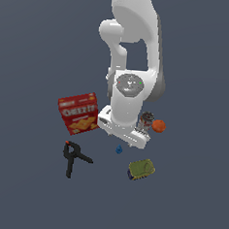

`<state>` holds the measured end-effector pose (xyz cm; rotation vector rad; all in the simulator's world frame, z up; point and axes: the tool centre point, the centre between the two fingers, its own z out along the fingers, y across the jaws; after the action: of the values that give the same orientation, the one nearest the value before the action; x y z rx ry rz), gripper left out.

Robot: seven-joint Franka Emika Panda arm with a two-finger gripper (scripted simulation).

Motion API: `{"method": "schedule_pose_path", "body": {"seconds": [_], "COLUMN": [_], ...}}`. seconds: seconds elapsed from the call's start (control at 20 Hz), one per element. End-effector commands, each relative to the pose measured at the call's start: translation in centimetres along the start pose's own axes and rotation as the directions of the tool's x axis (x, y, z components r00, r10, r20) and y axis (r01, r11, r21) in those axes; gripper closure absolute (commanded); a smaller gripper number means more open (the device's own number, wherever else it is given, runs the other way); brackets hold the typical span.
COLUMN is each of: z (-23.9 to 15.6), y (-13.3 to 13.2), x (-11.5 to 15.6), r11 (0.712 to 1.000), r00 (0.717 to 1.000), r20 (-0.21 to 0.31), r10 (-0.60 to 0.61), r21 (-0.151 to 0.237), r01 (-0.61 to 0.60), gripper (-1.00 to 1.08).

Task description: Pick up a designated object from a clutter of objects.

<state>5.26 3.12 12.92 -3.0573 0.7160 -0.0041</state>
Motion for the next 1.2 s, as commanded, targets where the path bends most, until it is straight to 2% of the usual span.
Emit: {"method": "schedule_pose_path", "body": {"seconds": [0.0, 0.3, 0.7, 1.15], "z": [1.5, 3.4, 4.1, 8.0], "y": [-0.2, -0.4, -0.4, -0.3], "x": [-0.1, -0.3, -0.3, -0.4], "r11": [0.999, 0.997, 0.997, 0.996], "r00": [0.999, 0.997, 0.997, 0.996], "r20": [0.000, 0.002, 0.003, 0.002], "r10": [0.036, 0.081, 0.082, 0.086], "r21": [0.000, -0.002, -0.003, -0.002], "r01": [-0.036, -0.081, -0.082, -0.086], "gripper": [-0.92, -0.92, -0.92, -0.92]}}
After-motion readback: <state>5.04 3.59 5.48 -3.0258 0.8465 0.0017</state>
